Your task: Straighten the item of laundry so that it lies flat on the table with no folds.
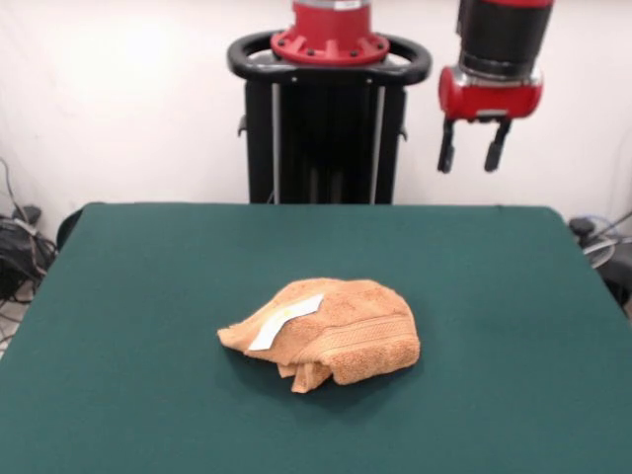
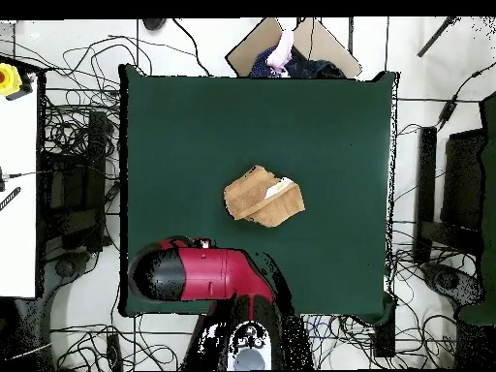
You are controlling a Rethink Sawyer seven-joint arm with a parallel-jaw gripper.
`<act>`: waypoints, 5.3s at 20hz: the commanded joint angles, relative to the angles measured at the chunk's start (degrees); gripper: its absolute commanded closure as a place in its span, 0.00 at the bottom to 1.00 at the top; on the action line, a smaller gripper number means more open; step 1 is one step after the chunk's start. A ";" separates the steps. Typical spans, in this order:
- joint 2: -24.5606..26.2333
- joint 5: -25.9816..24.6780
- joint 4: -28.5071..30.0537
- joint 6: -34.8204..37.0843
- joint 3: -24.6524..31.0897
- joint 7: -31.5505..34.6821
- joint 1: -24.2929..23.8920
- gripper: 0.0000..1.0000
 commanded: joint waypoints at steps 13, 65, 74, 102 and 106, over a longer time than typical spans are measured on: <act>12.66 8.40 -6.76 -5.73 -6.80 22.94 6.49 0.00; 23.22 22.32 -15.37 -8.14 -2.61 19.92 -5.71 0.00; 25.49 21.67 -18.20 -6.22 -2.99 17.95 -7.95 0.00; 26.94 18.68 -24.78 0.73 -9.31 19.79 -5.60 0.00; 28.91 19.49 -21.96 -6.63 -7.60 21.64 -5.02 0.00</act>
